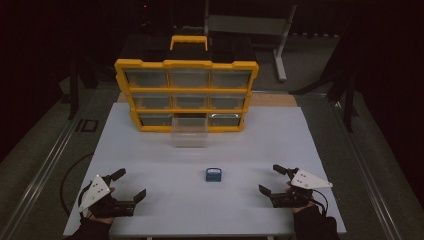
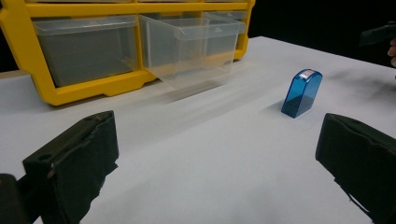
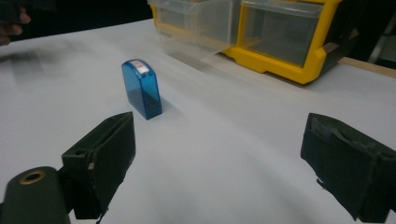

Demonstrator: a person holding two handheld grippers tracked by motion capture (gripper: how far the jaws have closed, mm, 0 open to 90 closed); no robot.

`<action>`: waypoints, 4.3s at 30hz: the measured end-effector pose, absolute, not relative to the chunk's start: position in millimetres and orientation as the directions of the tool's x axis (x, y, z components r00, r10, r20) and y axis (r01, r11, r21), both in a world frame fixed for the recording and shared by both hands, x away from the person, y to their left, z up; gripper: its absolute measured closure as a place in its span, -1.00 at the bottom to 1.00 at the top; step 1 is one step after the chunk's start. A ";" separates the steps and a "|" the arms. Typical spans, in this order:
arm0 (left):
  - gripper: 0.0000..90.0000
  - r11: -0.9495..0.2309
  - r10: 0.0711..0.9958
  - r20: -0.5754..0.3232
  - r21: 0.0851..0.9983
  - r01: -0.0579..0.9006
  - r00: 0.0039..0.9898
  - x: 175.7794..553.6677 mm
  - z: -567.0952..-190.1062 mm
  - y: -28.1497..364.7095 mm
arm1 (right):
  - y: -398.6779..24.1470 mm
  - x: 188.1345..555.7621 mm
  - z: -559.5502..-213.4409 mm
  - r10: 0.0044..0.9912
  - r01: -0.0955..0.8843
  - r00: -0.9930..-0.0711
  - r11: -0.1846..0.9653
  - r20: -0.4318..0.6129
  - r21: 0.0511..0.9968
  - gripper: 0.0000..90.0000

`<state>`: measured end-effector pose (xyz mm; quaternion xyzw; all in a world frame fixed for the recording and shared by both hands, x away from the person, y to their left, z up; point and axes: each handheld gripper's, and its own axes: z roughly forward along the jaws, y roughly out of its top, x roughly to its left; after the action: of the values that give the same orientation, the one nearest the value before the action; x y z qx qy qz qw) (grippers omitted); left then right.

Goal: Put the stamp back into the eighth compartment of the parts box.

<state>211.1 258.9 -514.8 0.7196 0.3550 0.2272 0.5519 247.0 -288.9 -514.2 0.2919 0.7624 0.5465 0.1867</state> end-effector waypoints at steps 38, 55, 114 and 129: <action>-0.99 -0.136 0.755 -0.074 0.954 0.266 0.651 211.8 -515.2 258.0 | -285.0 279.5 -416.5 0.603 0.182 -0.797 0.261 -0.013 0.948 -0.77; -0.99 -0.135 0.753 -0.074 0.955 0.264 0.654 211.5 -514.9 257.9 | -242.3 300.9 -406.8 0.475 0.160 -0.880 0.288 0.004 0.944 -0.78; -0.99 -0.145 0.734 -0.079 0.952 0.270 0.674 212.2 -516.7 256.3 | -155.2 338.5 -501.9 0.170 0.189 -0.979 0.532 0.114 0.825 -0.69; -0.99 -0.148 0.732 -0.076 0.952 0.268 0.677 212.0 -516.7 255.7 | -154.4 348.2 -523.9 0.144 0.194 -0.981 0.605 0.133 0.773 -0.22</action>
<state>212.0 255.7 -516.7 0.7283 0.3433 0.2092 0.5550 348.2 -154.4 -523.9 0.0942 0.8952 0.4346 -0.0288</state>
